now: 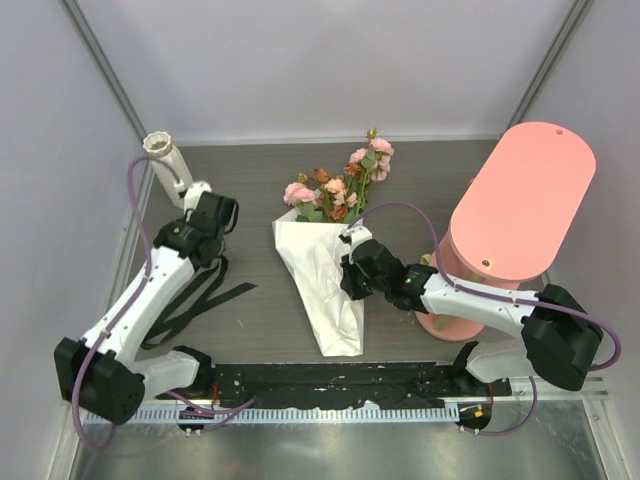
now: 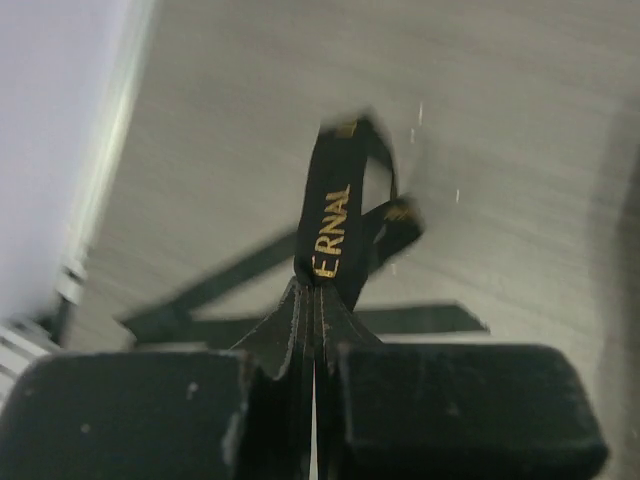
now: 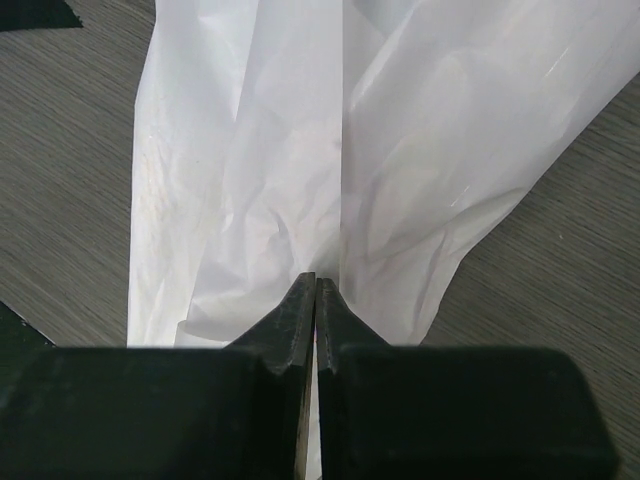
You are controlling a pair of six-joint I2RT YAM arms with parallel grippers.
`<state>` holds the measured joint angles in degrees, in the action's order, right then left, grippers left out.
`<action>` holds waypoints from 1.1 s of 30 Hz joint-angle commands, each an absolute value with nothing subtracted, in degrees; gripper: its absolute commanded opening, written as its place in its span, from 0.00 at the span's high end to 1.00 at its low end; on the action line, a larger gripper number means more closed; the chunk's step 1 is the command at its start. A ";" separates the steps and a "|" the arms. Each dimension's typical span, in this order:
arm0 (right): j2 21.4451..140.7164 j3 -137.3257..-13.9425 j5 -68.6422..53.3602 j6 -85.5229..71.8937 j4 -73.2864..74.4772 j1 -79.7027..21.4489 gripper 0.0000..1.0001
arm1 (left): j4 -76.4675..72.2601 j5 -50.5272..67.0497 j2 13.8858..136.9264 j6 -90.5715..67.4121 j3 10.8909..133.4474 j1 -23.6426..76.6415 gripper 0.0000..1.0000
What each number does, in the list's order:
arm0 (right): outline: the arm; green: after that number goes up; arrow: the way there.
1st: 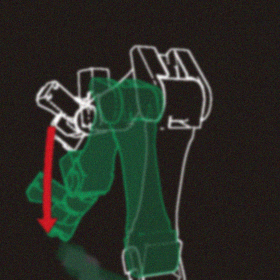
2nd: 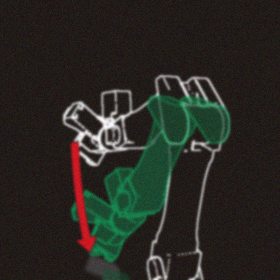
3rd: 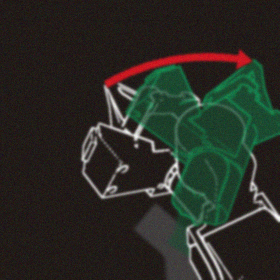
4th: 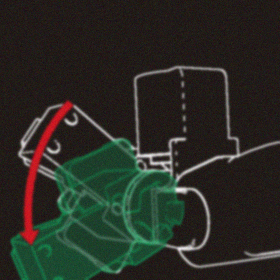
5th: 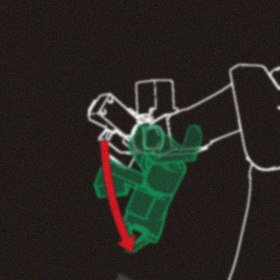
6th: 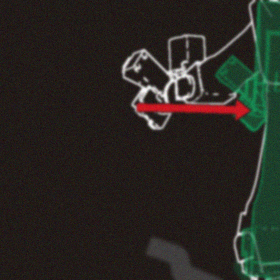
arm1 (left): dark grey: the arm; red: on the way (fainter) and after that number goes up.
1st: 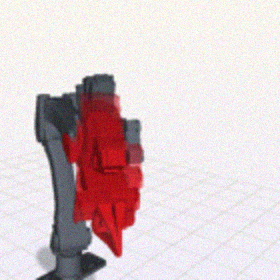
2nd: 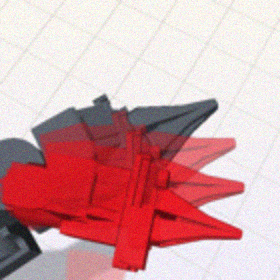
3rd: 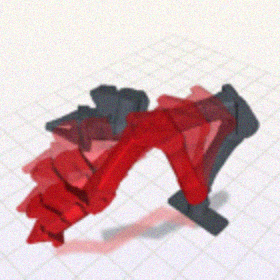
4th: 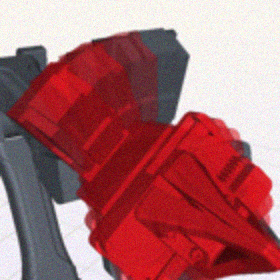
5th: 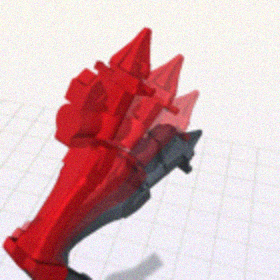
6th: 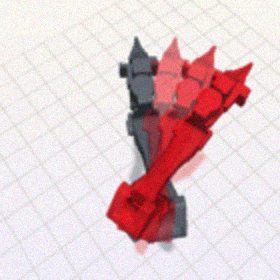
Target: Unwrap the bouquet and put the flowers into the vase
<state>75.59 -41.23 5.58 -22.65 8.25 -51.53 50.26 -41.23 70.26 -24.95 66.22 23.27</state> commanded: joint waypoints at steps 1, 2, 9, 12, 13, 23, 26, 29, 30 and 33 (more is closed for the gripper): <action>73.30 -40.61 4.40 -22.50 5.45 -51.50 0.93 | 50.54 -26.03 62.67 -46.13 55.57 19.17 1.00; 73.30 -40.52 4.13 -22.59 5.10 -51.50 0.92 | 49.84 -22.19 62.23 -47.53 51.54 18.38 1.00; 72.86 -39.55 3.60 -22.59 4.31 -51.50 0.93 | 45.72 -12.15 64.85 -60.19 41.93 16.35 1.00; 72.25 -39.03 3.60 -22.59 4.48 -51.50 0.93 | 43.51 -11.51 66.18 -65.29 39.12 15.65 1.00; 71.81 -38.85 3.60 -22.67 4.48 -51.50 0.93 | 42.98 -11.77 66.44 -66.43 38.59 15.38 1.00; 69.26 -37.53 4.22 -22.33 5.80 -51.59 0.93 | 28.66 -8.62 75.22 -70.67 32.69 3.45 1.00; 68.82 -37.53 4.31 -22.41 5.89 -51.50 0.93 | 28.39 -8.96 79.08 -69.44 34.01 0.27 1.00; 68.99 -37.62 4.13 -22.50 5.80 -51.50 0.93 | 27.78 -9.49 81.20 -67.68 34.80 -6.49 1.00; 69.26 -37.62 4.04 -22.50 5.80 -51.50 0.93 | 27.69 -9.58 81.56 -66.98 34.98 -8.42 1.00; 69.87 -38.05 3.87 -22.59 5.71 -51.50 0.93 | 28.21 -10.28 83.14 -65.74 36.56 -15.63 1.00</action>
<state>70.35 -37.65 3.90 -22.65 7.03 -51.53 25.89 -5.32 79.18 -68.49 37.56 -8.56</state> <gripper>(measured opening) 0.072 0.009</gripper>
